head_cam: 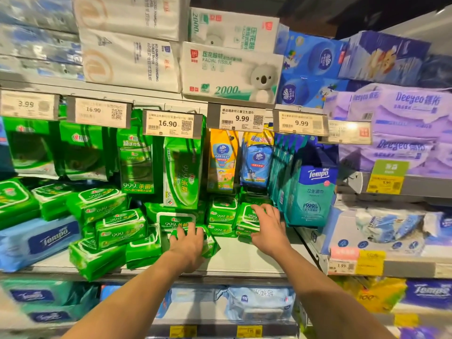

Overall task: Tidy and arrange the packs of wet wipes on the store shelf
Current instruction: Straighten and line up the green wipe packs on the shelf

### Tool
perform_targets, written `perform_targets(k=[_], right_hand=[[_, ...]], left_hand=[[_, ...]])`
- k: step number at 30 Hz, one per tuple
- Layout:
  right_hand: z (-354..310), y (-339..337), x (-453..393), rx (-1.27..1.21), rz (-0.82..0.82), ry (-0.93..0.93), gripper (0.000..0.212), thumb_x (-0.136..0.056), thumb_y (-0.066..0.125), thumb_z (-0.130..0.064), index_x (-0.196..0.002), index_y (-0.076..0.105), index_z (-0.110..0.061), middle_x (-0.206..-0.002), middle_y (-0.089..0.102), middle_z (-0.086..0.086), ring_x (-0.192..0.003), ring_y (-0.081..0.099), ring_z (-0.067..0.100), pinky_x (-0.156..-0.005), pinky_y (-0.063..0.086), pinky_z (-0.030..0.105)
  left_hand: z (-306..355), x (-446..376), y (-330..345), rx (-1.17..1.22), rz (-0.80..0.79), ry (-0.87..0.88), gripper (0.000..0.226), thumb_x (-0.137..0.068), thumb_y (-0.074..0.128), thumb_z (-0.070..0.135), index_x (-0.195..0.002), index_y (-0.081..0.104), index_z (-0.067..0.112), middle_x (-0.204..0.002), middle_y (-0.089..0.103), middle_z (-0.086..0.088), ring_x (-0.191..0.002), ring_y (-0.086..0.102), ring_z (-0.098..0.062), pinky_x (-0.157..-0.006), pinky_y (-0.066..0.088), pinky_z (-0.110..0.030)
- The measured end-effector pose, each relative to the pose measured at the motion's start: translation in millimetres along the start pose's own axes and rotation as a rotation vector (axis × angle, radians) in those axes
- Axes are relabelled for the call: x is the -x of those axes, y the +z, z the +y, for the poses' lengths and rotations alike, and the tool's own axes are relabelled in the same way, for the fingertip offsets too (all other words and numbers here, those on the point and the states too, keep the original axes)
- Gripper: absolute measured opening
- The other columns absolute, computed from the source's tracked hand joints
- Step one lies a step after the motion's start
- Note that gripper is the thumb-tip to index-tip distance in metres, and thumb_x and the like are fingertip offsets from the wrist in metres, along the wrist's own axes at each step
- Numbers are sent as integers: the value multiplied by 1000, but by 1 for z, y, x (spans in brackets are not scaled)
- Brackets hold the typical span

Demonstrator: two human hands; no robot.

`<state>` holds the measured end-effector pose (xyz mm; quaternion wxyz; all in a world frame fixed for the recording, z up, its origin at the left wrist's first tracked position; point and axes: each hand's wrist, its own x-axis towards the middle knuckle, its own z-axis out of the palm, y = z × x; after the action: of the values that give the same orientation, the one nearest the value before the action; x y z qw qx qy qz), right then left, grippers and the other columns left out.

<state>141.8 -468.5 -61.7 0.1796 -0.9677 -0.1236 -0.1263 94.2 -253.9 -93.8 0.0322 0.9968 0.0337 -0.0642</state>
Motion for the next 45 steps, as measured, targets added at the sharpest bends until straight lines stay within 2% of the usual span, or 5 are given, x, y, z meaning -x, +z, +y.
perform_targets(k=[5,13,21,27,45], right_hand=[[1,-3,-2,94,15,27,81,-78,66,-3,-146,27,-22,-151,20,3,-144,8,23,-112,29,45],[3,14,-9,212,-51,61,80,-81,66,-8,-147,23,-22,-157,15,4,-148,3,25,-114,23,50],[10,23,-32,168,-123,90,83,-85,52,7,-153,20,-29,-163,7,-13,-150,-3,20,-116,18,54],[14,27,-46,185,-159,51,85,-89,59,-1,-154,14,-31,-163,0,-14,-150,-6,20,-114,17,59],[17,43,-67,219,-180,62,82,-92,42,2,-154,0,-30,-163,-4,-11,-150,-9,18,-116,8,58]], left_hand=[[-5,-4,4,-36,38,20,64,-96,54,29,-146,18,11,-159,4,-13,-144,11,-46,-114,21,-59],[-3,-6,8,-65,57,34,67,-96,49,46,-144,18,12,-159,4,-13,-143,10,-46,-113,22,-61],[-7,-9,15,-91,109,55,65,-93,45,54,-140,23,15,-154,16,-9,-140,17,-40,-108,28,-60],[-11,-11,14,-73,95,73,66,-94,45,55,-140,22,15,-158,9,-11,-143,12,-40,-111,25,-61],[-27,-14,4,57,125,153,68,-87,61,46,-138,30,14,-140,28,-7,-131,26,-30,-108,32,-56]])
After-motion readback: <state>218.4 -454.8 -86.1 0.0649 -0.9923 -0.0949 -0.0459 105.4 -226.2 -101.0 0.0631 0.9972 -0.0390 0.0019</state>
